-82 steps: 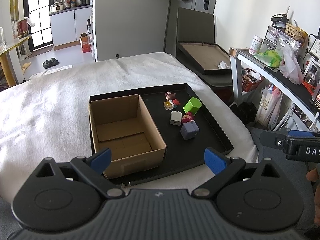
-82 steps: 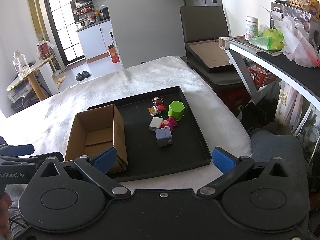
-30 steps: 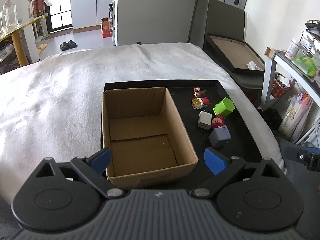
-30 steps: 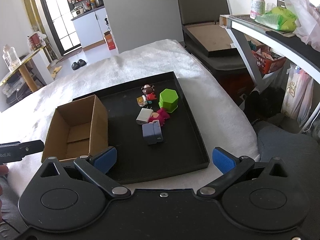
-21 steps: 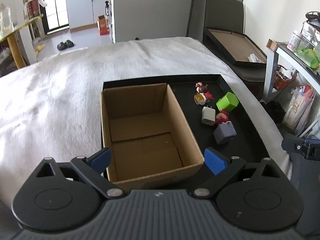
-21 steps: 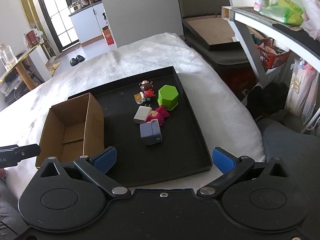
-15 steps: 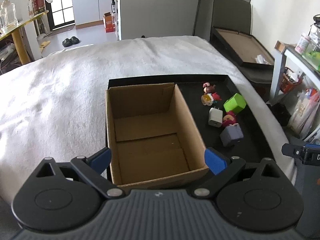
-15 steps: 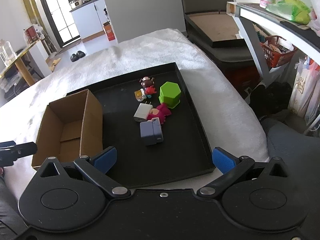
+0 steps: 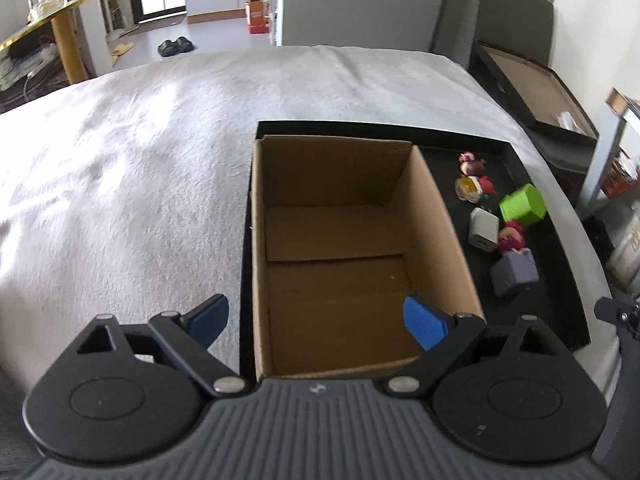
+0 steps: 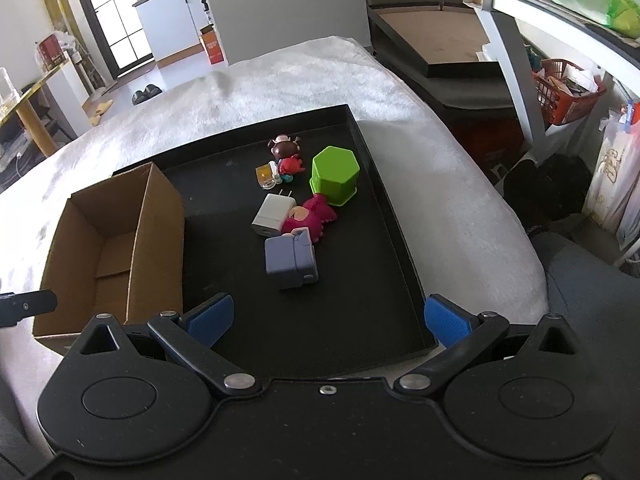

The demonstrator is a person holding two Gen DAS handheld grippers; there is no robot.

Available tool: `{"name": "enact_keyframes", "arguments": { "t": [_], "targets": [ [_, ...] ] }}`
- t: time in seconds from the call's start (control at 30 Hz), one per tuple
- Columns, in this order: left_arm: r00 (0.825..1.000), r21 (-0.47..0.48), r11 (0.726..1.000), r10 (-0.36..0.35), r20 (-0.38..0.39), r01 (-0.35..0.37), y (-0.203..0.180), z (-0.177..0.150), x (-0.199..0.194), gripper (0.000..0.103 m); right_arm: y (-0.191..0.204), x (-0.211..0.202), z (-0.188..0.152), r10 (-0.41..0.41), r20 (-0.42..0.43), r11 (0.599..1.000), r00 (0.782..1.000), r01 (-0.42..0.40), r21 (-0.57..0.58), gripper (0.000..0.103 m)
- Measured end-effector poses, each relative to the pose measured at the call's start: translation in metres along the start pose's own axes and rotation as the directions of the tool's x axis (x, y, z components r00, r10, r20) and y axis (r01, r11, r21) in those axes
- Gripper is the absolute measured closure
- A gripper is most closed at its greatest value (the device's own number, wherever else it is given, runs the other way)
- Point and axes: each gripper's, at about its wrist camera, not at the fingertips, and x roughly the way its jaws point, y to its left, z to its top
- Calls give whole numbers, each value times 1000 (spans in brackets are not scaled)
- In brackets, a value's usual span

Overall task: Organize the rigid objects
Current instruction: 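Move the left tool to the box wall and close on it, then grasp the lavender-blue block with the right gripper while the left gripper holds the box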

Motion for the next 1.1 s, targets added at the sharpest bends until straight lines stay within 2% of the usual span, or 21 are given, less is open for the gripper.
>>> {"name": "enact_keyframes", "arguments": {
  "t": [0.27, 0.37, 0.43, 0.6, 0.73, 1.1],
  "targets": [
    [998, -43, 998, 47, -39, -49, 11, 3, 22, 39, 0, 13, 2, 9, -4, 1000, 1000, -9, -11, 6],
    [997, -59, 997, 53, -47, -56, 17, 2, 27, 54, 0, 20, 5, 16, -9, 1000, 1000, -16, -4, 12],
    [998, -80, 996, 38, -53, -42, 20, 2, 31, 72, 0, 23, 6, 20, -9, 1000, 1000, -21, -7, 16],
    [996, -104, 991, 74, -40, -78, 23, 4, 37, 89, 1, 34, 10, 33, -12, 999, 999, -33, -21, 31],
    [997, -116, 990, 75, -36, -79, 23, 9, 45, 93, 1, 45, 14, 40, -26, 999, 999, -41, -19, 38],
    [998, -128, 990, 55, -16, -57, 9, 28, 62, 93, 12, 69, 26, 45, -37, 997, 998, -48, -67, 38]
  ]
}}
